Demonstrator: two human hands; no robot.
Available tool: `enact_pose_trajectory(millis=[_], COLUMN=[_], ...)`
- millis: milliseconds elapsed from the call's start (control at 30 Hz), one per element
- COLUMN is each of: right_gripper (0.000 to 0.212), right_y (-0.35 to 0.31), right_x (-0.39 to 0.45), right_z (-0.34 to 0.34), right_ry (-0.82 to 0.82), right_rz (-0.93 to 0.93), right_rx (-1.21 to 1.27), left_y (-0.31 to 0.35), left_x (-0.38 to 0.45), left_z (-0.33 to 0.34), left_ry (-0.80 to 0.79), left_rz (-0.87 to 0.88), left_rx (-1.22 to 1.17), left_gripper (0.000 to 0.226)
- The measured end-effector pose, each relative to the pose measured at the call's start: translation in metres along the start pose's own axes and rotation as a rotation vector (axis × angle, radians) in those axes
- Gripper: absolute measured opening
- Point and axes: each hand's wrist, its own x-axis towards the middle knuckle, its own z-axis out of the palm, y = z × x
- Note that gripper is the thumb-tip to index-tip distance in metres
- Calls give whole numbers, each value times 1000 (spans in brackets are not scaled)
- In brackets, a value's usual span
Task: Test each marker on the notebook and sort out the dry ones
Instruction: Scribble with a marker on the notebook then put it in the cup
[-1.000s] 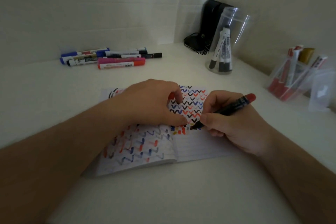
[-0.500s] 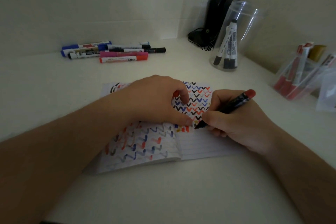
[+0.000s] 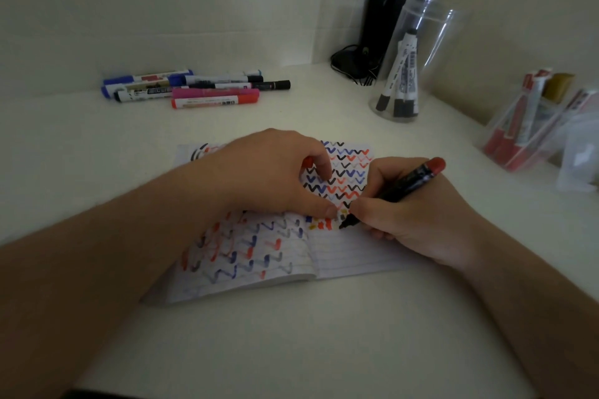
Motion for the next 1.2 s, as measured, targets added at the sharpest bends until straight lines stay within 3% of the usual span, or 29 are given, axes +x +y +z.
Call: enact_pose_trajectory(millis=[633, 700, 800, 867, 1033, 1200], right_gripper=[22, 26, 28, 35, 29, 40], right_y=[6, 8, 8, 9, 6, 6], right_x=[4, 6, 7, 8, 10, 11], right_z=[-2, -5, -14, -20, -26, -27], right_ry=[4, -4, -41, -72, -94, -24], right_rz=[4, -9, -46, -38, 75, 124], right_rx=[73, 183, 569, 751, 988, 978], left_y=[4, 4, 2, 1, 4, 4], left_x=[-3, -5, -8, -9, -9, -9], left_z=[-3, -3, -3, -4, -4, -5], left_ry=[-9, 4, 45, 102, 234, 279], left_rz=[-11, -26, 21, 68, 156, 197], left_rx=[12, -34, -187, -272, -475, -556], left_gripper=[62, 58, 24, 14, 20, 28])
